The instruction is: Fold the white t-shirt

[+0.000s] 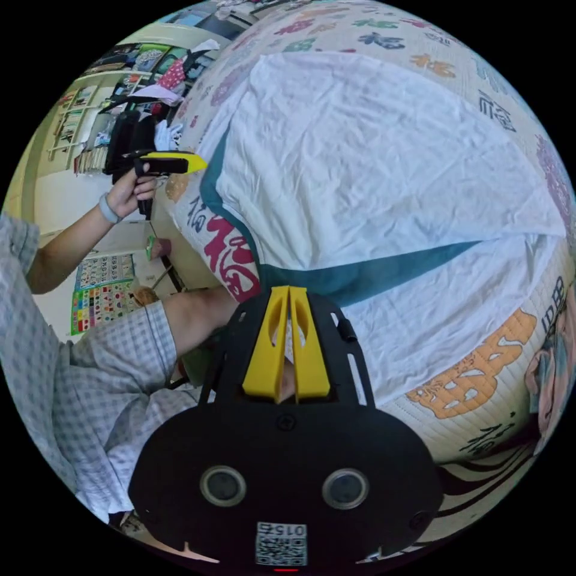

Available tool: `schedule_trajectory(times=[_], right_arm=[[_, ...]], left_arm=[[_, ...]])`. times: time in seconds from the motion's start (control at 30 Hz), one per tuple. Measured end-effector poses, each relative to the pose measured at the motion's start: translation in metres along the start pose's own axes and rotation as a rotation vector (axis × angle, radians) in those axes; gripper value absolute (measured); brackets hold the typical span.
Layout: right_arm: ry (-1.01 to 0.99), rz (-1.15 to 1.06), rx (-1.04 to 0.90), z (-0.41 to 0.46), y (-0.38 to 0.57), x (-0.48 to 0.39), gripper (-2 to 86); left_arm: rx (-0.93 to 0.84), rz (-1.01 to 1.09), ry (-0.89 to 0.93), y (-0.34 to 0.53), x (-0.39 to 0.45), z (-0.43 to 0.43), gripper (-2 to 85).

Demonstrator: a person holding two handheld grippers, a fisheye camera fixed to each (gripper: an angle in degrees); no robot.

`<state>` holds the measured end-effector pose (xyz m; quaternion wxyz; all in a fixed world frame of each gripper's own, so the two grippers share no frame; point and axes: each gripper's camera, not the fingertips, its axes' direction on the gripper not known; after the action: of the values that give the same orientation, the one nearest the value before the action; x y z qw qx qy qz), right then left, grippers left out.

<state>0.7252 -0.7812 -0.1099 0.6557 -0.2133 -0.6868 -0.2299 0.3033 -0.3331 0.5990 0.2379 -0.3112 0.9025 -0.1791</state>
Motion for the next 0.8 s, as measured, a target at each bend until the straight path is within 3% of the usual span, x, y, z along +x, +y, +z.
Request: schedule_trajectory(times=[0.07,0.13,0.27,0.43,0.57,0.63,0.8], right_arm=[[-0.016,0.043,-0.037,0.015,-0.004,0.012,-0.4],[-0.174,0.134,0.060,-0.002,0.002,0.033,-0.2],[-0.211,0.260,0.343,-0.055,0.022,0.073,1.1],[-0.278,0.558,0.680,-0.099,0.031,0.154,7.9],[-0.330,0.604,0.678,-0.095,0.012,0.181,6.8],[-0.378,0.591,0.665,-0.091,-0.002,0.190,1.8],[-0.361,0.573,0.686,-0.098,-0.019,0.197,0.1]], left_arm=[[-0.134,-0.031,-0.080,-0.001,-0.004,0.024,-0.5],[-0.107,-0.042,-0.037,-0.004,0.000,0.015,-0.3],[0.129,-0.066,0.098,-0.020,0.009,-0.043,2.5],[0.284,-0.211,0.089,-0.054,-0.025,-0.058,7.5],[0.276,-0.295,0.123,-0.074,-0.041,-0.029,6.1],[0.237,-0.296,0.113,-0.079,-0.037,-0.017,3.6],[0.279,-0.219,0.114,-0.072,-0.005,-0.018,-0.3]])
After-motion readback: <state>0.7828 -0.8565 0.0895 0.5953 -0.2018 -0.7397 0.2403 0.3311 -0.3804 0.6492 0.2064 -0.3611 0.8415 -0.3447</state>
